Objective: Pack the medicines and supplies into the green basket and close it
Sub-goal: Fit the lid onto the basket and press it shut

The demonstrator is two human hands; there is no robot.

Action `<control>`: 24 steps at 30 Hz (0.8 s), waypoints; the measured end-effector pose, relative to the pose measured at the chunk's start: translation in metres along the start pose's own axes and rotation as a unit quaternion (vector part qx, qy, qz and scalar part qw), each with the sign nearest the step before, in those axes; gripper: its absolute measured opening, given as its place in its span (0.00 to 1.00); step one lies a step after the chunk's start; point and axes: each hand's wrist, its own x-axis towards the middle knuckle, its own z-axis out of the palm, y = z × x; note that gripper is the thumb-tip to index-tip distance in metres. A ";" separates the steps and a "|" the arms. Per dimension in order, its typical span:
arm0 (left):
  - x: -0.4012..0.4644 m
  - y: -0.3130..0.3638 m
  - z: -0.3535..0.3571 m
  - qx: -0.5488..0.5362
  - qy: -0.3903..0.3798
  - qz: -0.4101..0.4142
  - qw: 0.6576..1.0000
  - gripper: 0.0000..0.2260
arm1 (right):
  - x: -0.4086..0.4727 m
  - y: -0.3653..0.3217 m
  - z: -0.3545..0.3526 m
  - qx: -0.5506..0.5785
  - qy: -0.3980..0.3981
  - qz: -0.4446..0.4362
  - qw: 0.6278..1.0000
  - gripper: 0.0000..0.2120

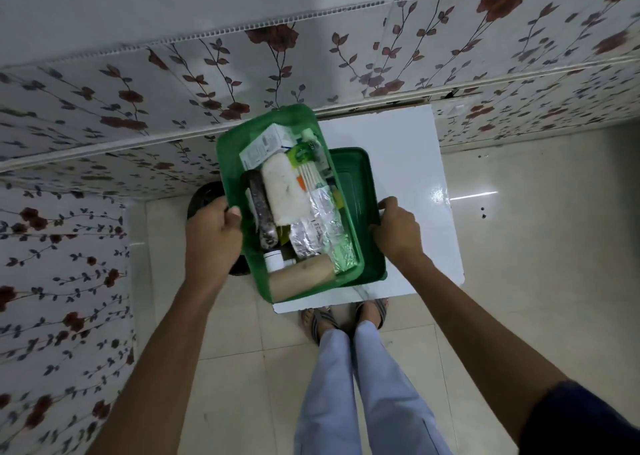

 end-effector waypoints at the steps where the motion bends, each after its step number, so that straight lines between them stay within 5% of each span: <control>1: 0.002 -0.002 -0.002 0.000 0.000 -0.004 1.000 0.10 | 0.000 -0.002 -0.002 0.010 0.011 0.013 1.000 0.16; 4: 0.007 -0.010 0.003 -0.007 -0.017 -0.017 1.000 0.10 | -0.004 -0.012 -0.024 0.062 0.072 0.034 0.995 0.16; 9: 0.005 -0.003 0.038 -0.027 -0.071 -0.029 0.997 0.10 | -0.047 -0.043 -0.074 -0.003 0.247 -0.068 0.967 0.16; 17: -0.001 0.024 0.066 -0.095 -0.141 -0.040 0.985 0.09 | -0.071 -0.066 -0.024 -0.112 0.157 -0.136 0.972 0.29; 24: 0.001 0.029 0.050 -0.153 -0.149 -0.057 0.975 0.22 | -0.042 -0.049 -0.039 -0.085 0.163 -0.097 0.978 0.33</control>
